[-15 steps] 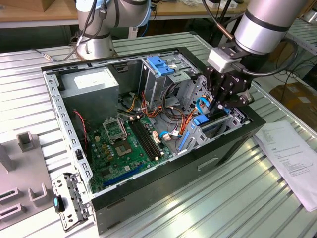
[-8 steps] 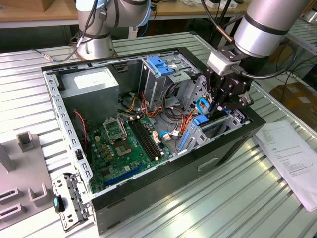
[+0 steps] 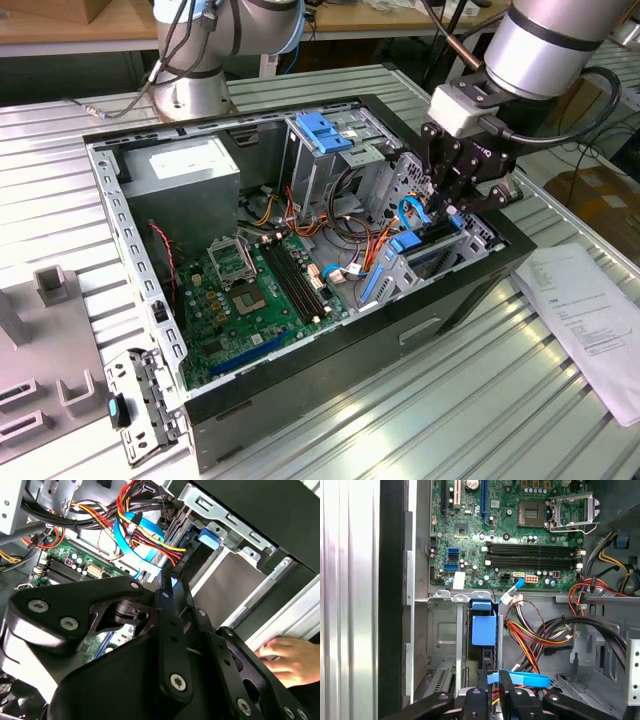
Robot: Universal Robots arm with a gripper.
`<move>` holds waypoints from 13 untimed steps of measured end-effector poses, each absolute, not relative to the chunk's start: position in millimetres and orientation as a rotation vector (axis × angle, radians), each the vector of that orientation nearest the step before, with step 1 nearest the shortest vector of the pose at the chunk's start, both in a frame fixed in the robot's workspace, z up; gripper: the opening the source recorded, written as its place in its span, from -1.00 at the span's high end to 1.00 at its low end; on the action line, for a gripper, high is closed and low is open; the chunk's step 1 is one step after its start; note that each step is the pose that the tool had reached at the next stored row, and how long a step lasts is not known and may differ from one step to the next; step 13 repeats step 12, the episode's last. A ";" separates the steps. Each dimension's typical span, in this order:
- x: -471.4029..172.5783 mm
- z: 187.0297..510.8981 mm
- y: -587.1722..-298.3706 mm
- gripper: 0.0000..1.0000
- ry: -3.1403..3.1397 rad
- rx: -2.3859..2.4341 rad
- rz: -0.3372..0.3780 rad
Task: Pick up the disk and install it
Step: 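Insert the second disk wire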
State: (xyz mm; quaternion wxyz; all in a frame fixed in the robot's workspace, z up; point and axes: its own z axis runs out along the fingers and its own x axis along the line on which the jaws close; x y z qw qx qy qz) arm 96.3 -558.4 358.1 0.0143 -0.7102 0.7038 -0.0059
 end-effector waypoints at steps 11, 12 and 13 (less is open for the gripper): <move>96.3 358.2 -558.3 0.79 2.191 -2.211 -0.019; 96.3 358.2 -558.3 0.79 2.191 -2.211 -0.019; 96.3 358.2 -558.3 0.79 2.191 -2.211 -0.019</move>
